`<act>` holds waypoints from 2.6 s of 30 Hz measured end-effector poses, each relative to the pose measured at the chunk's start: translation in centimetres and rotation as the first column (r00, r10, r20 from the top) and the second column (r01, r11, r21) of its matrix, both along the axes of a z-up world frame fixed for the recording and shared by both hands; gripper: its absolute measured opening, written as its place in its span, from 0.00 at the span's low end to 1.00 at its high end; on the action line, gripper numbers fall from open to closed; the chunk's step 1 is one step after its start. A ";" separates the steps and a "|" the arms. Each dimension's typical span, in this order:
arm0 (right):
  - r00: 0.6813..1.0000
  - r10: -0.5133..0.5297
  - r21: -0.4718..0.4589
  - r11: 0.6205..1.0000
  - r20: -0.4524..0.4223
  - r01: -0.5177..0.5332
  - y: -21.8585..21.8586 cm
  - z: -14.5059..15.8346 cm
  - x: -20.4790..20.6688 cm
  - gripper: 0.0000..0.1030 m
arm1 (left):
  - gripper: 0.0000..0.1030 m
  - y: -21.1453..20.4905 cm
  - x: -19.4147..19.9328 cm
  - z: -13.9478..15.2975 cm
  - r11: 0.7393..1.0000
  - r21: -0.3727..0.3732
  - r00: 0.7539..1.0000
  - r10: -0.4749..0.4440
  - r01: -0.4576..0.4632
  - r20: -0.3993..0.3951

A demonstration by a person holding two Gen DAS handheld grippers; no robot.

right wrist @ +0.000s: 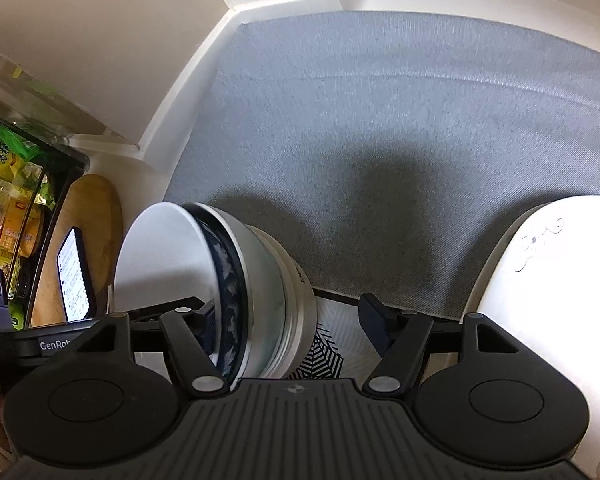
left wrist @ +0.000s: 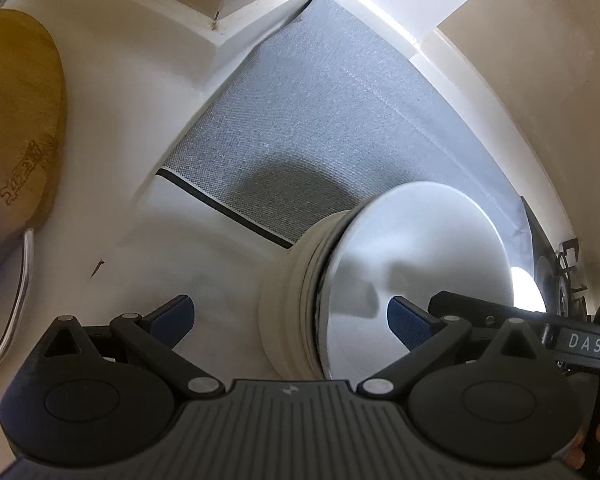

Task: Organize plates and bowls
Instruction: 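Close both grippers on the rim of the nested bowl stack, then lift the nested bowls with both grippers and carry them toward the plate stack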

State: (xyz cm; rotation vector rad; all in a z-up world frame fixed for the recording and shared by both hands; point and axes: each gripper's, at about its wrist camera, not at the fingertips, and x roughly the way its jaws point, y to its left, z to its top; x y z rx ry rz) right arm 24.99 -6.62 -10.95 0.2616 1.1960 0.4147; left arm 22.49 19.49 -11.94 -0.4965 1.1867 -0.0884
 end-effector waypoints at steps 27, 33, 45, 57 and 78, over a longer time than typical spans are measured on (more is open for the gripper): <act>0.988 -0.076 0.104 0.990 -0.138 0.091 -0.7 -3.2 1.1 0.79 | 1.00 1.9 -0.9 -0.8 0.995 -0.093 0.999 0.023 -0.020 0.034; 0.983 -0.096 0.155 0.980 -0.159 0.121 -0.9 -3.7 0.7 0.82 | 1.00 3.4 -1.4 -1.2 0.982 -0.180 0.998 0.066 -0.061 0.022; 0.986 -0.113 0.171 0.976 -0.125 0.134 -0.4 -3.9 0.0 0.90 | 1.00 2.4 -0.4 -1.0 0.988 -0.145 0.998 0.055 -0.055 -0.003; 0.995 -0.052 0.186 0.980 -0.080 0.066 0.0 -3.8 -0.2 1.00 | 1.00 2.6 0.0 -1.3 0.984 -0.175 0.999 0.044 -0.040 0.014; 0.998 -0.023 0.213 0.976 -0.062 0.035 -0.2 -4.0 -0.1 1.00 | 1.00 0.8 0.6 -0.9 0.991 -0.131 1.000 0.019 -0.017 0.017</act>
